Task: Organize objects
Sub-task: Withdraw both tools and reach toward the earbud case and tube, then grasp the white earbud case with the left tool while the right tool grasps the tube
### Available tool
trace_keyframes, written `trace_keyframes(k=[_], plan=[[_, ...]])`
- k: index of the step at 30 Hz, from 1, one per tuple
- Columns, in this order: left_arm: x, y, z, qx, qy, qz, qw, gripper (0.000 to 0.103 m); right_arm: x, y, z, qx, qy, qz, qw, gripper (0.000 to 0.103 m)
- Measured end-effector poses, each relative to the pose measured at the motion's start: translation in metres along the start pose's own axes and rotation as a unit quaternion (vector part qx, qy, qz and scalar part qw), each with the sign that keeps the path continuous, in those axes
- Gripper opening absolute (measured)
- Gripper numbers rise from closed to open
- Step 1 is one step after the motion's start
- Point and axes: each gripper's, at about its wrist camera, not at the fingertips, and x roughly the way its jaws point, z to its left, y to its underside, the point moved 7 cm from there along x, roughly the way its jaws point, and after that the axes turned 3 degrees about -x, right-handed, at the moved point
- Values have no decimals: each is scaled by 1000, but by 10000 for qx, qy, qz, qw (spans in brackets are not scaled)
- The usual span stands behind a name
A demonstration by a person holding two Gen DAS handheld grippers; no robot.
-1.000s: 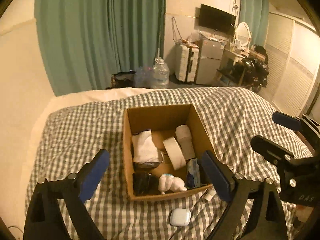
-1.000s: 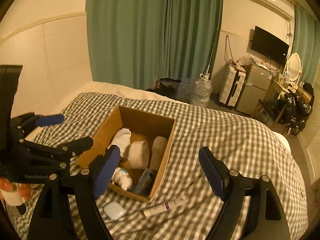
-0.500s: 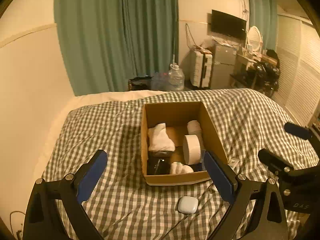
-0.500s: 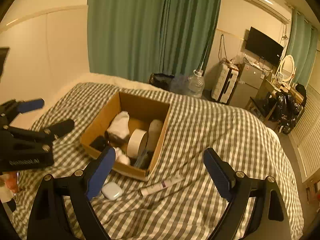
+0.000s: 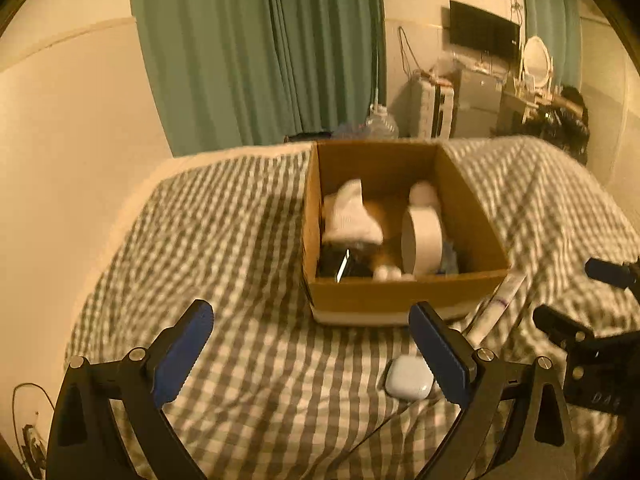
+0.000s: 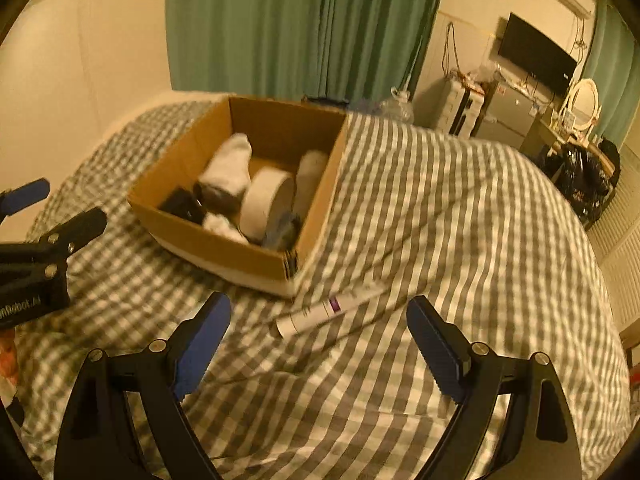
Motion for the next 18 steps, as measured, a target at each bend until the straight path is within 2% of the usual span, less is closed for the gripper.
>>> trace_keyframes(k=[2,7,13,16,18], plan=[[9,9,-4,-29,-5,-3,10000,101,13,6,-2,-22,17,99,9999,90],[41,38,-26,-20,171,270,9995,101,43,19,-9,-10,67,415,9991,85],[77,73,-47,186,323,876,9955,101,55,26,-14,188,-97,464,9987,84],[91,82,-55,312,316,1114,9928,101,59,29,-13,221,-173,482,9984,84],[95,85,-63,378,473,1206,9908,101,62,31,-14,258,-205,544,9980,84]])
